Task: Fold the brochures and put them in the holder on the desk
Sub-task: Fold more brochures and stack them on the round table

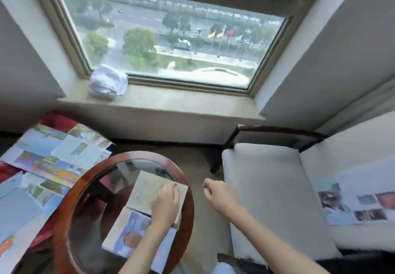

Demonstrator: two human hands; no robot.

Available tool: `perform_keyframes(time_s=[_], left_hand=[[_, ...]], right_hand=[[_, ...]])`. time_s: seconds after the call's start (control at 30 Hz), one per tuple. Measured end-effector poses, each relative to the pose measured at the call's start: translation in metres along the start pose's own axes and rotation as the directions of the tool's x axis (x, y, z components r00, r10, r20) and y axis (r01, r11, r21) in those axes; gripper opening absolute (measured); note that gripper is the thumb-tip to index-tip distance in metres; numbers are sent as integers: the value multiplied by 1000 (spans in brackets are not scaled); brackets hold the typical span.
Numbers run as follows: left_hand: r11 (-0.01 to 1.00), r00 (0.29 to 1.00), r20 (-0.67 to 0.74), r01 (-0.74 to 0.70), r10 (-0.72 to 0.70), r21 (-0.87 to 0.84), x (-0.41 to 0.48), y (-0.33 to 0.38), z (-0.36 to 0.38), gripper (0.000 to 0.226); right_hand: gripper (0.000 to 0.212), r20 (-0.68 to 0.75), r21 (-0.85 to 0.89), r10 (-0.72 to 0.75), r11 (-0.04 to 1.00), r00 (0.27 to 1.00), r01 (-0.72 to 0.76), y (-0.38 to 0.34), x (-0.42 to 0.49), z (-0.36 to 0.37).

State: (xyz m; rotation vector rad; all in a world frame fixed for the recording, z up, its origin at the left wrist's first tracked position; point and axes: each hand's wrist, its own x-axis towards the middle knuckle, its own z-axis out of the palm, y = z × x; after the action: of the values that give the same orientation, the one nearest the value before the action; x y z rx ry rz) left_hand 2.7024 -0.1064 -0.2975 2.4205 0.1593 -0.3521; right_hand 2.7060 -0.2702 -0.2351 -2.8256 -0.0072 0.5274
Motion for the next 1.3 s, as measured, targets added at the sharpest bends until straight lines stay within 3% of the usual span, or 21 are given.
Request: perform_keyframes(time_s=[0.27, 0.5, 0.8, 0.9, 1.0, 1.1, 1.2, 1.3], left_hand=[[934, 937, 81, -345, 339, 91, 32, 162, 33, 31], [856, 851, 173, -512, 495, 74, 17, 314, 114, 29], [667, 674, 264, -733, 690, 131, -8, 517, 239, 18], [629, 628, 315, -769, 712, 112, -20, 564, 279, 16], [577, 560, 386, -813, 734, 81, -28, 606, 322, 28], [611, 559, 436, -791, 705, 27, -31, 643, 363, 40], [701, 621, 491, -712, 612, 27, -33, 675, 398, 53], [799, 673, 515, -600, 530, -39, -30, 700, 423, 59]], right_hand=[[23, -238, 162, 323, 943, 916, -291, 147, -37, -88], [21, -320, 283, 505, 858, 802, -428, 308, -98, -150], [20, -310, 659, 798, 572, 517, -488, 524, -192, -192], [19, -228, 794, 887, 408, 401, -451, 569, -214, -181], [20, -145, 886, 944, 257, 295, -386, 603, -231, -170], [20, -53, 954, 976, 112, 211, -278, 627, -241, -160], [24, 76, 993, 981, -57, 178, -107, 645, -244, -154], [22, 181, 965, 954, -220, 237, 146, 653, -239, -156]])
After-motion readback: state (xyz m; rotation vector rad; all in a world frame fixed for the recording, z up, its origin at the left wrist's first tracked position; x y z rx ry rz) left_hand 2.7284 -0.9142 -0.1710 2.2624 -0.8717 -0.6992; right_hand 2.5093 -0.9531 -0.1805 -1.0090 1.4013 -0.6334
